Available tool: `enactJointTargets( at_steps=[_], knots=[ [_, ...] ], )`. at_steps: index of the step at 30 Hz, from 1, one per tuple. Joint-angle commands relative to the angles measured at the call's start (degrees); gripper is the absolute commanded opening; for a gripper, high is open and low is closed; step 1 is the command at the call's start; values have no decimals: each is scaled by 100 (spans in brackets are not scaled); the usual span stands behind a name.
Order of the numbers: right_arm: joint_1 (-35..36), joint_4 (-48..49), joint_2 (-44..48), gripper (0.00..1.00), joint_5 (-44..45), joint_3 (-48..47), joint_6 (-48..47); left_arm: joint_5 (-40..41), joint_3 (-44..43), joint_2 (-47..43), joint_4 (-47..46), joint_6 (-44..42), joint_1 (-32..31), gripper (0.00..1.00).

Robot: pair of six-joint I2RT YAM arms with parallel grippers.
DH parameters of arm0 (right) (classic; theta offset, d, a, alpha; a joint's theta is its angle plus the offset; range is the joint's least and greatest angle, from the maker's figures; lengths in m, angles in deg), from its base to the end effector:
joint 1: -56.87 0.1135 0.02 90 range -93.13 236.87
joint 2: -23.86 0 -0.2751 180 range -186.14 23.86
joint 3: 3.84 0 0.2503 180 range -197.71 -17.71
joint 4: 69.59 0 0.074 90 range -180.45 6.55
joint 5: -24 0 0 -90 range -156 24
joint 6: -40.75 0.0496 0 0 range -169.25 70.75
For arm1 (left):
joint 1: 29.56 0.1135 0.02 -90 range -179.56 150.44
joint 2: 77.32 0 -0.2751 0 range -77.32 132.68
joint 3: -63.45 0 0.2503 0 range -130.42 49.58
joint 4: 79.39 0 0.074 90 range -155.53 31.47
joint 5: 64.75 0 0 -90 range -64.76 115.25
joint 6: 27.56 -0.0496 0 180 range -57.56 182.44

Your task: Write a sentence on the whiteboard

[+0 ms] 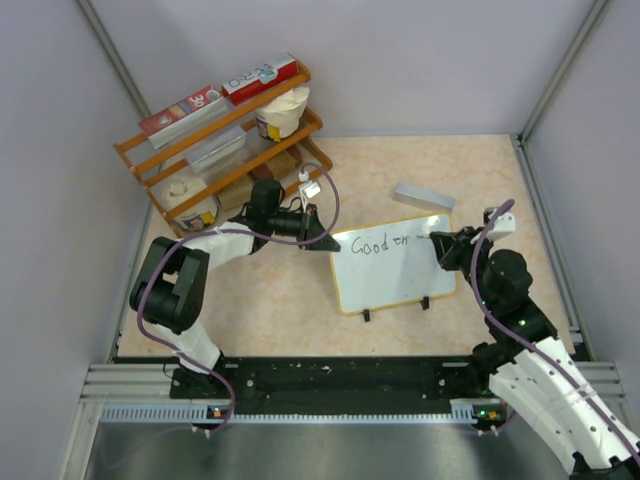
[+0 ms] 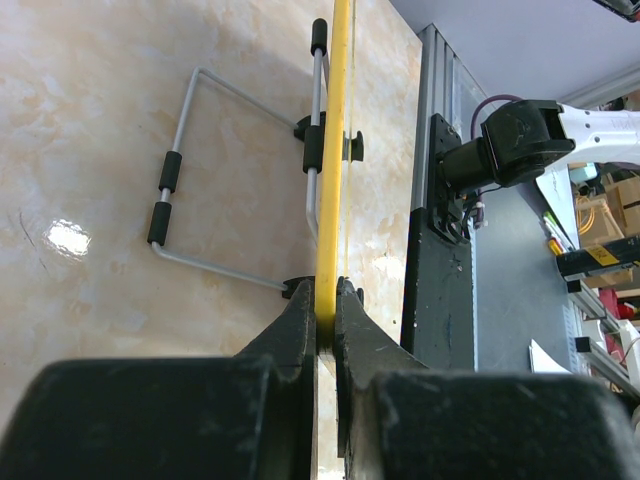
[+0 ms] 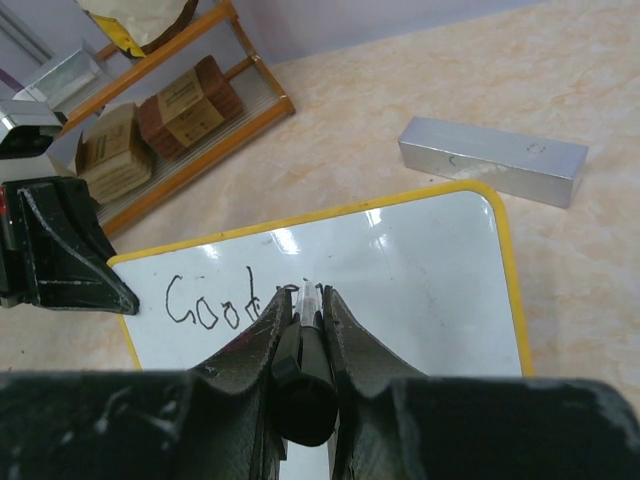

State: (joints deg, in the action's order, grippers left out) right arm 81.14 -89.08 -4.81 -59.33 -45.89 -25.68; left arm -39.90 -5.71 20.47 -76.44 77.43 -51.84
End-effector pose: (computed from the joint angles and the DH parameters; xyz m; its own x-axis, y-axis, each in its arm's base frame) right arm 0.1343 0.0542 0.2903 -0.2101 0.3409 -0.9163 -0.2389 0.8909 0.3863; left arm 0.3140 -0.1773 0.2165 -0.6943 0.1670 -0.7000 0.7195 0.1439 -0.6794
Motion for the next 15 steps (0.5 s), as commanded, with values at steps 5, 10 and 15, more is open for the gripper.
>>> enactJointTargets(
  at_steps=[5,10,15],
  knots=[
    [25,290,-297,0,202,-249,-81,-60,97,161,353,-611,-250,0],
    [-28,325,-350,0,167,-117,-72,-60,88,161,362,-619,-268,0],
    [-80,343,-412,0,167,-38,-54,-51,79,169,371,-637,-268,0]
  ],
)
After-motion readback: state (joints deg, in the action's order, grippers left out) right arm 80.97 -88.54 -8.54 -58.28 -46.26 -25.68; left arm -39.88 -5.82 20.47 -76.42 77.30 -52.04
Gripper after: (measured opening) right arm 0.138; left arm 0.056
